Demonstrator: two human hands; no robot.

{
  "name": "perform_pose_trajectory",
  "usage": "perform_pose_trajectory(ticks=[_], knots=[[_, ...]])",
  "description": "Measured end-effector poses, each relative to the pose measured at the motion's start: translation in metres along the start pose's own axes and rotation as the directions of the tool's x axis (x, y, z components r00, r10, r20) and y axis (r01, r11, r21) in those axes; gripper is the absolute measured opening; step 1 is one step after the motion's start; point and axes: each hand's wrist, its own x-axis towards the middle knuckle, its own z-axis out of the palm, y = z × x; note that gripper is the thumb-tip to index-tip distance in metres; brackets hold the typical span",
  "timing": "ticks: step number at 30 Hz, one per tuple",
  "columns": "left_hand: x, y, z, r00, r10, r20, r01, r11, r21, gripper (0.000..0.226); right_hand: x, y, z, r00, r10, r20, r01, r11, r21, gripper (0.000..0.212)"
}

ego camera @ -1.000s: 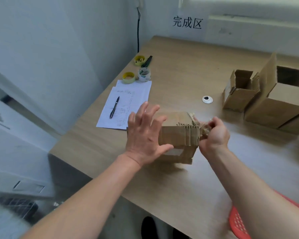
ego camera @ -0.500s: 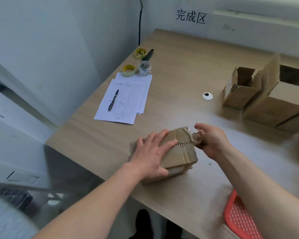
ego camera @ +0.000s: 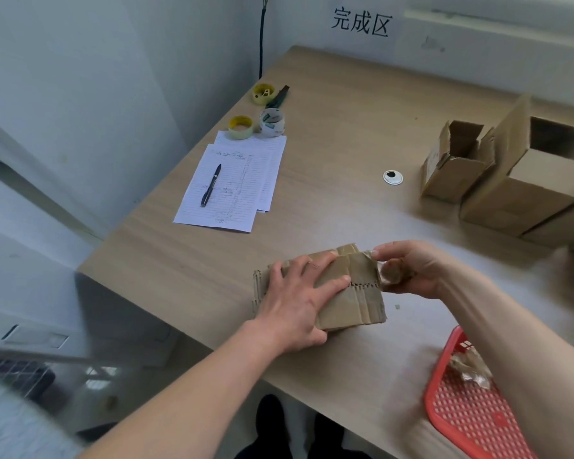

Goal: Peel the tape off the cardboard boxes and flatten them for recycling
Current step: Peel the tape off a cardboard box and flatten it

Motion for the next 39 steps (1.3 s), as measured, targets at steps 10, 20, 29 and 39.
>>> perform_pose_trajectory(ticks=[10, 20, 29, 39], knots=[[0.004, -0.009, -0.001, 0.996, -0.093, 0.008, 0.094, 0.993, -0.068, 0.098, -0.008, 0.023, -0.009, 0.983, -0.173, 0.059, 0.179, 0.978, -0.109, 0.02], [0.001, -0.008, 0.001, 0.997, -0.077, -0.016, 0.076, 0.996, -0.053, 0.097, 0.001, 0.048, 0.007, 0.9, -0.42, -0.115, 0.4, 0.902, -0.161, 0.014], [-0.006, -0.004, 0.003, 0.999, 0.025, -0.029, -0.025, 1.0, -0.015, 0.099, -0.003, 0.014, 0.001, 0.993, -0.116, 0.005, 0.115, 0.974, -0.194, 0.022], [0.0, -0.001, 0.003, 0.998, 0.031, 0.052, -0.032, 0.999, 0.013, 0.096, -0.017, -0.009, -0.011, 0.972, -0.234, 0.033, 0.236, 0.956, -0.175, 0.04]])
